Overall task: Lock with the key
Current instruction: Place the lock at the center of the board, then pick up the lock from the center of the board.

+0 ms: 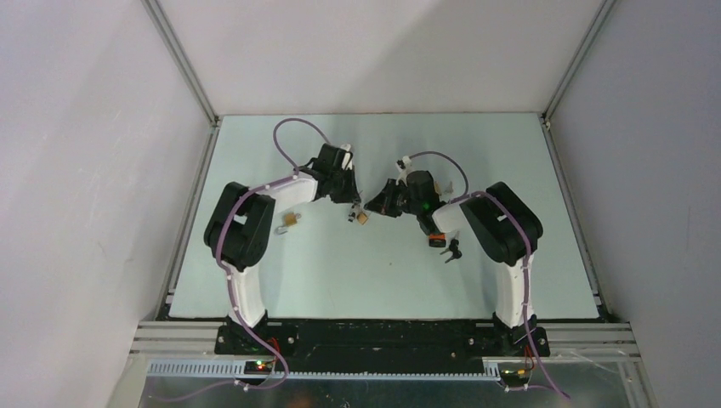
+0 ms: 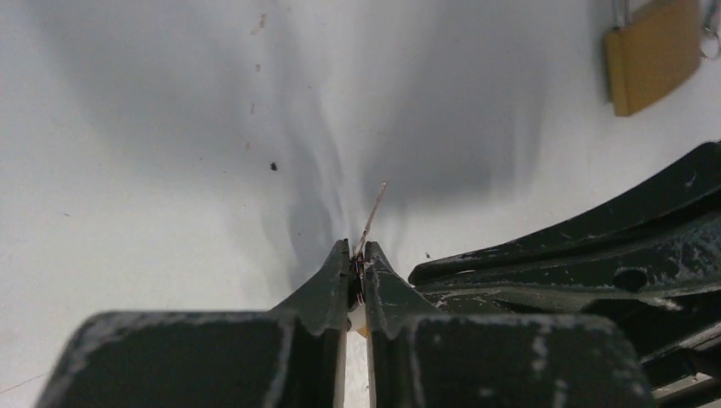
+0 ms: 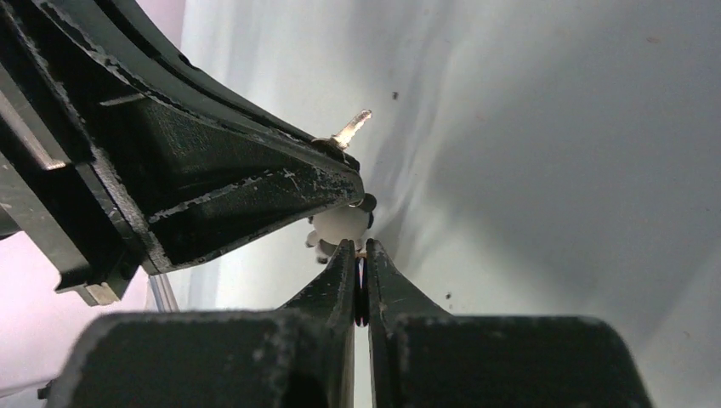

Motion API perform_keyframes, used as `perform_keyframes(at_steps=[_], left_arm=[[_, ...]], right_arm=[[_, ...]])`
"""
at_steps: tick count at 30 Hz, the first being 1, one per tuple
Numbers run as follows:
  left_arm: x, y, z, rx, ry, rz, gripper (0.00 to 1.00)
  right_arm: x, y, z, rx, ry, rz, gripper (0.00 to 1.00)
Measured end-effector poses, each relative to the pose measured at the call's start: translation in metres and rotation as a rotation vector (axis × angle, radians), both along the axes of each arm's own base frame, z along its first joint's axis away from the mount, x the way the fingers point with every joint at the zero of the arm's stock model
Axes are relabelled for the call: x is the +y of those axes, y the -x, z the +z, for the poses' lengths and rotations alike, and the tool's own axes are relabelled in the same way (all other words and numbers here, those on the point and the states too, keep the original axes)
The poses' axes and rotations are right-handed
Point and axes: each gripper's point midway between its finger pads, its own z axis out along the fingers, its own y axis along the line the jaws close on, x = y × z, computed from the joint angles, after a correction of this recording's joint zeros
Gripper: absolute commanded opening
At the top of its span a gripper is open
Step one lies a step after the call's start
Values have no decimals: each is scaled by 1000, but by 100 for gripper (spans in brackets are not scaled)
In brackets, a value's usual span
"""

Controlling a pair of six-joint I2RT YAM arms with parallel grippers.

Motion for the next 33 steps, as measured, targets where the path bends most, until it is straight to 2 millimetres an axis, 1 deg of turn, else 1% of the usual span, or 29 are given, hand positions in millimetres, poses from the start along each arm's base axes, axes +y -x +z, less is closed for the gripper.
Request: perform_keyframes(at_steps=[2, 3, 4, 5, 6, 7, 8, 9, 10, 11, 12, 13, 15, 16, 18, 21, 22, 23, 25, 27, 28, 30, 33], left_arm=[[3, -2, -8, 23, -7, 13, 32], [4, -3, -11, 31, -10, 17, 36], [4, -3, -13, 36, -12, 17, 44], [4, -4, -14, 42, -13, 23, 48], [5, -4, -14, 45, -12, 29, 55], [6, -5, -14, 45, -14, 31, 58], [6, -6, -13, 41, -16, 34, 63], [7, -7, -13, 37, -18, 33, 64], [8, -8, -13, 34, -24, 42, 68], [9, -8, -12, 31, -29, 44, 69], [11, -9, -11, 27, -34, 50, 72], [13, -11, -8, 17, -40, 60, 73], [18, -13, 3, -8, -46, 78, 76], [22, -14, 10, -25, -47, 89, 77], [29, -14, 29, -69, -45, 111, 80], [48, -8, 59, -142, -45, 159, 82], [55, -6, 66, -161, -48, 178, 82], [64, -3, 71, -178, -56, 201, 83], [83, 6, 76, -198, -78, 248, 83], [103, 17, 73, -202, -102, 306, 83], [114, 24, 69, -198, -116, 342, 83], [134, 40, 59, -175, -134, 417, 83], [165, 67, 40, -117, -138, 560, 84]], right_arm=[[0, -1, -9, 25, -1, -14, 14], [1, -3, -11, 31, -9, -18, 20], [2, -4, -11, 35, -15, -22, 23], [3, -5, -11, 39, -18, -27, 28], [3, -6, -12, 42, -19, -31, 33], [3, -7, -13, 48, -21, -37, 36], [3, -7, -15, 54, -21, -41, 42], [2, -7, -16, 63, -20, -46, 45], [2, -7, -17, 67, -17, -51, 50], [0, -8, -19, 72, -11, -60, 53], [0, -8, -19, 75, -11, -63, 58], [0, -10, -16, 68, -10, -71, 60], [-3, -13, -12, 57, 16, -94, 67], [-6, -14, -11, 54, 36, -107, 71], [-16, -17, -6, 42, 86, -141, 75], [-33, -23, 4, 11, 157, -192, 77], [-39, -24, 9, 1, 177, -210, 77], [-44, -26, 12, -7, 194, -222, 77], [-56, -29, 18, -22, 234, -255, 77], [-66, -29, 21, -28, 274, -279, 74], [-71, -29, 22, -28, 296, -293, 73], [-79, -27, 24, -28, 333, -309, 71], [-85, -19, 25, -23, 382, -317, 68]])
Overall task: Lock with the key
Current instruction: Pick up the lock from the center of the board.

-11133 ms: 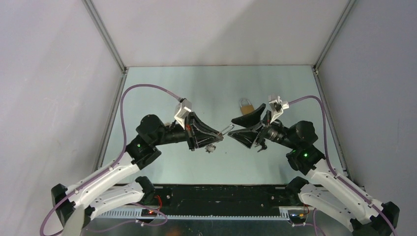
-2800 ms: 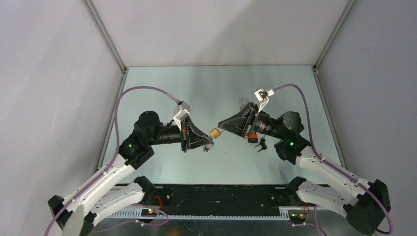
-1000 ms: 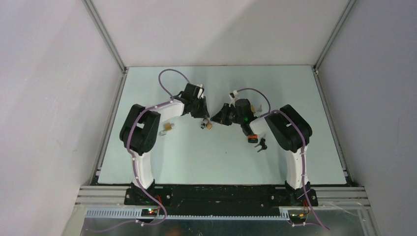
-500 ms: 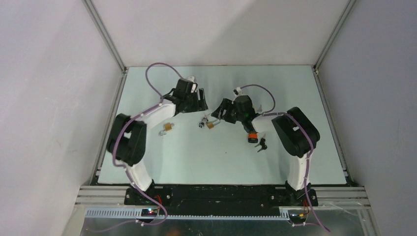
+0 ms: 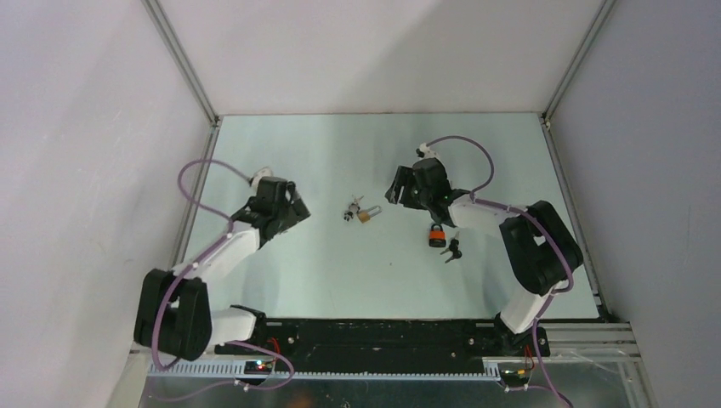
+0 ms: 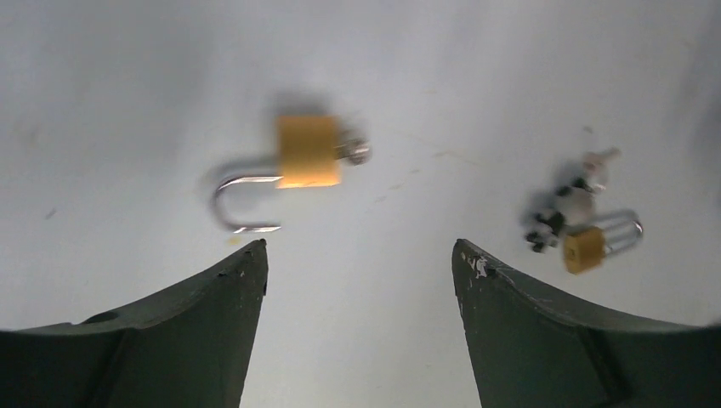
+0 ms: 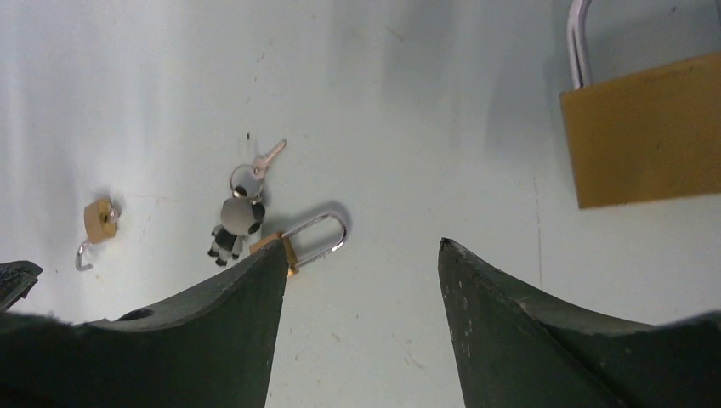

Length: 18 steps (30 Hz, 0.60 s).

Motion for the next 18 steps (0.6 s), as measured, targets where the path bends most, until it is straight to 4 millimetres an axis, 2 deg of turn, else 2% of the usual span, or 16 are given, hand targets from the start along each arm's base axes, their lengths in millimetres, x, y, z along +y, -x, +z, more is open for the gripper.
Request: perform_keyframes(at_steps=[3, 6, 12, 14, 18], left_arm=[[29, 21, -14, 19, 55, 184, 84], [46, 31, -16, 8, 108, 324, 83], [57, 22, -8, -26, 105, 397, 81], [61, 21, -14, -13, 100, 421, 79], [70, 27, -34, 38, 82, 471, 66]], right_arm=[[7, 13, 2, 7, 29, 21, 66], [15, 25, 6, 12, 38, 45, 63], [22, 37, 6, 34, 32, 65, 61], [21, 40, 8, 38, 29, 63, 61], [19, 43, 22, 23, 10, 60, 57]])
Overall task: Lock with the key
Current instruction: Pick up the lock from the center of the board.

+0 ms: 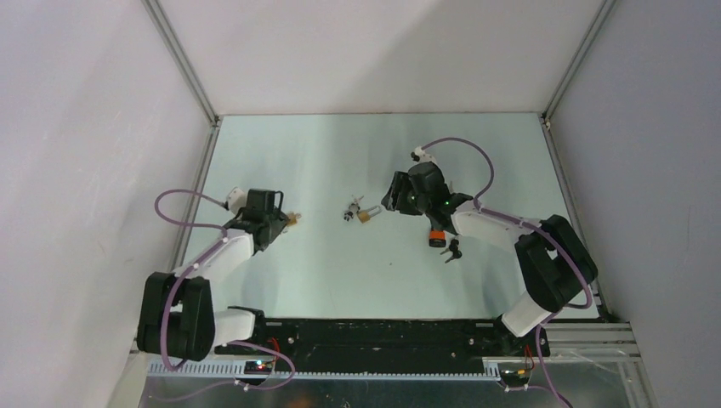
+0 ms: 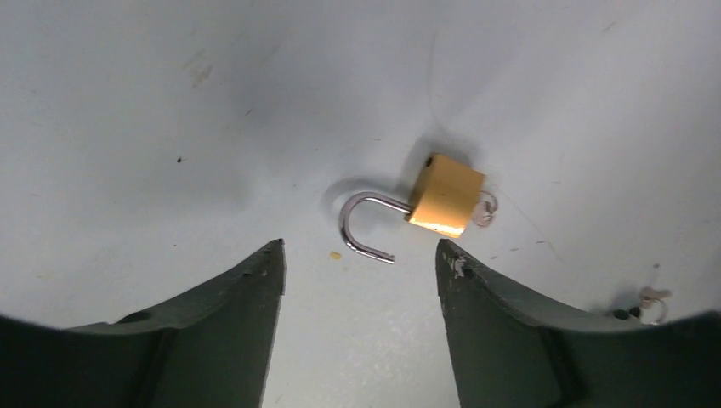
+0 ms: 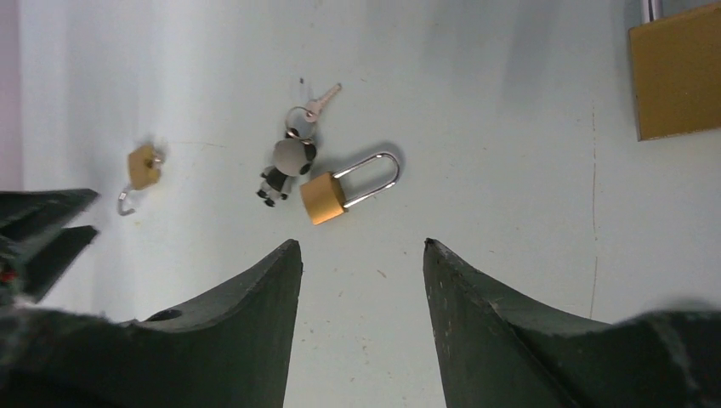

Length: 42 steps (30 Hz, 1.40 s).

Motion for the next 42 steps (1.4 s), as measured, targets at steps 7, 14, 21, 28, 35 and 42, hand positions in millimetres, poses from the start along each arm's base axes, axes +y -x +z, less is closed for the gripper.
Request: perform_keyframes(at_steps=[7, 14, 21, 28, 35, 42], left_arm=[[-1, 5, -28, 43, 6, 2, 57], [-5, -7, -31, 9, 30, -5, 44], [-6, -11, -33, 10, 43, 10, 24], [-6, -11, -35, 17, 55, 24, 0], [-6, -11, -35, 20, 51, 10, 0], [-26, -7, -20, -2, 58, -141, 0]], right_arm=[[1, 2, 24, -29, -47, 1, 56], [1, 4, 32, -37, -64, 0, 55], [1, 7, 41, -43, -89, -6, 55], [0, 11, 49, -55, -107, 3, 54], [3, 15, 49, -44, -119, 26, 54], [25, 33, 54, -64, -129, 150, 53]])
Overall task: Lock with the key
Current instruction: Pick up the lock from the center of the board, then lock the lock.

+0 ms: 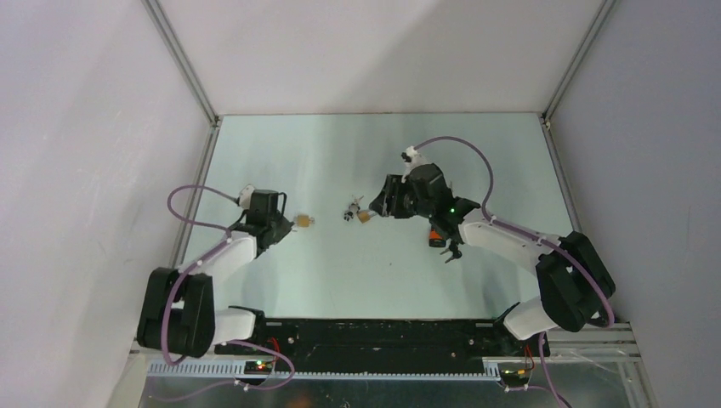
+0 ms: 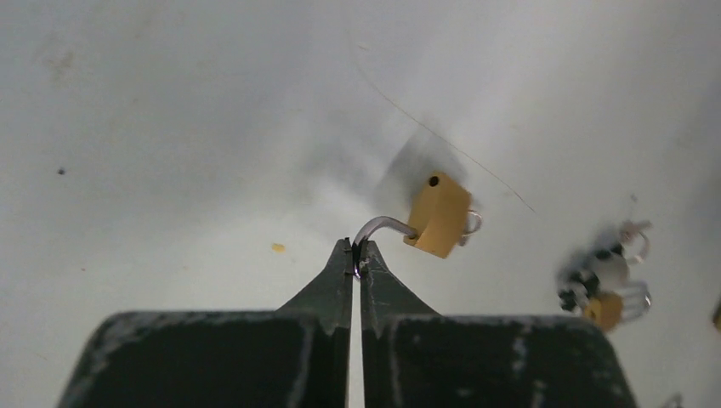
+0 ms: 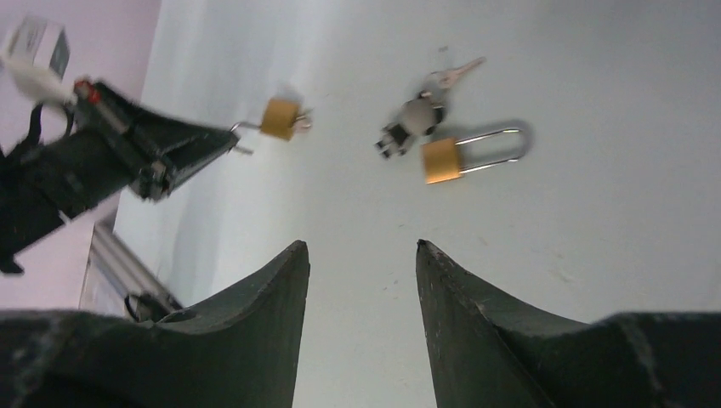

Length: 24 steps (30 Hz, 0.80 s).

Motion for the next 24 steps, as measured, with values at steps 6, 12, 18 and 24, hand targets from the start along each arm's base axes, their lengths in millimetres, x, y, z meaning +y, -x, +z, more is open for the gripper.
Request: perform_keyframes(at_steps=[6, 12, 18, 24], left_arm=[[-27, 5, 33, -92, 6, -154, 0], [-47, 20, 43, -113, 19, -263, 0], [-64, 34, 47, -113, 52, -337, 0], [-78, 46, 54, -118, 85, -399, 0]], right_arm=[[44, 39, 6, -75, -10, 249, 51], [82, 89, 1, -155, -6, 533, 53], [102, 110, -17, -229, 43, 664, 55], [123, 109, -52, -309, 120, 684, 67]])
